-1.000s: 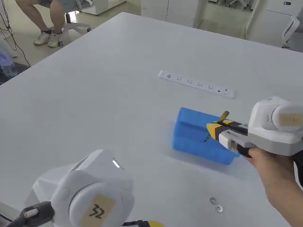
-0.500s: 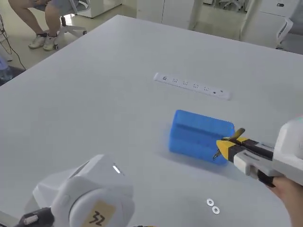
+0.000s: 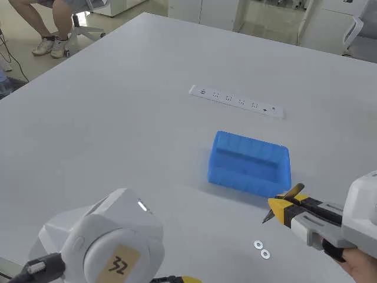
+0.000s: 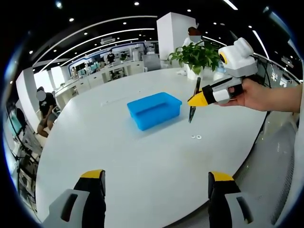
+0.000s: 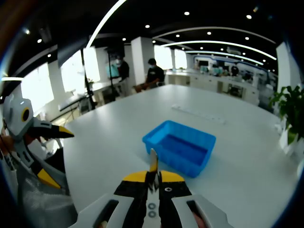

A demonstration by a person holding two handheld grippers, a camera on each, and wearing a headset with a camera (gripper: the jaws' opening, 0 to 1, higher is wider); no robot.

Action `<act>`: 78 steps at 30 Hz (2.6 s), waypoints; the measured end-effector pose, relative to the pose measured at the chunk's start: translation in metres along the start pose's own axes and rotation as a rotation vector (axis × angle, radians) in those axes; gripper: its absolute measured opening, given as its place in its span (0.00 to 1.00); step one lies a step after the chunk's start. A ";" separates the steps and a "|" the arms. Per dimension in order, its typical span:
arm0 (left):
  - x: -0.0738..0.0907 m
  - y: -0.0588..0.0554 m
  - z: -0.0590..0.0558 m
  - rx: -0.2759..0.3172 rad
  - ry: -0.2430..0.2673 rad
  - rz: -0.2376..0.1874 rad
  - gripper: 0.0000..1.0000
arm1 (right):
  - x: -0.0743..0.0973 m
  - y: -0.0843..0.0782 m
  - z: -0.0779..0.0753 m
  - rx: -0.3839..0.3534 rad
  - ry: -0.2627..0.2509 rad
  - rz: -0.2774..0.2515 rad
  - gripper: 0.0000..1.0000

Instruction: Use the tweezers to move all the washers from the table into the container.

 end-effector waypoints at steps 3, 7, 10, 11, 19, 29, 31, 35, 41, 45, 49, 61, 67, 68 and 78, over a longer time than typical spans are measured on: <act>0.000 0.001 0.000 0.003 -0.001 -0.006 0.92 | -0.002 -0.010 0.000 -0.001 0.000 0.025 0.04; 0.000 0.000 0.000 -0.002 -0.003 -0.001 0.91 | -0.006 -0.018 -0.002 0.003 -0.005 0.046 0.04; 0.000 -0.001 0.000 -0.002 -0.005 0.004 0.91 | -0.008 -0.021 -0.004 -0.002 -0.008 0.055 0.04; 0.000 -0.002 0.000 -0.001 -0.006 0.005 0.91 | -0.010 -0.022 -0.004 -0.003 -0.003 0.059 0.04; 0.000 -0.002 -0.001 0.001 -0.004 0.006 0.91 | -0.015 -0.027 -0.009 0.008 -0.013 0.076 0.04; 0.000 -0.002 -0.001 0.000 -0.007 0.008 0.91 | -0.019 -0.031 -0.012 0.005 -0.010 0.086 0.04; 0.000 -0.002 -0.001 -0.004 -0.006 0.010 0.91 | -0.018 -0.031 -0.011 0.019 -0.013 0.085 0.04; 0.000 -0.002 -0.001 -0.005 -0.007 0.010 0.91 | -0.018 -0.032 -0.009 0.047 -0.011 0.087 0.04; -0.001 -0.001 -0.002 -0.009 -0.009 0.008 0.90 | -0.018 -0.037 -0.003 0.089 -0.017 0.069 0.03; 0.000 -0.001 -0.003 -0.009 -0.014 0.003 0.90 | -0.018 -0.036 -0.002 0.092 -0.030 0.062 0.03; 0.000 0.000 -0.003 -0.012 -0.018 0.001 0.90 | -0.019 -0.032 -0.007 0.038 -0.033 0.078 0.03; 0.005 0.002 0.000 0.025 -0.014 -0.019 0.91 | -0.012 -0.024 0.000 0.045 0.005 0.097 0.03; 0.005 0.005 0.000 0.018 -0.014 -0.023 0.91 | -0.011 -0.008 0.001 0.053 0.014 0.070 0.03; 0.005 0.005 0.000 0.018 -0.014 -0.023 0.91 | -0.011 -0.005 0.001 0.055 0.015 0.066 0.03; 0.006 0.004 0.000 0.022 -0.009 -0.020 0.91 | -0.008 0.026 0.000 0.083 0.017 -0.004 0.03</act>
Point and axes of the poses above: the centre of the closed fingertips' face, and the gripper's own axes: x roughly backward along the fingers, z roughly to its left, y roughly out of its top, the point moved 9 cm from there along x, roughly backward along the fingers, and after that the axes turned 10 degrees about -x, right-handed, at the moved point
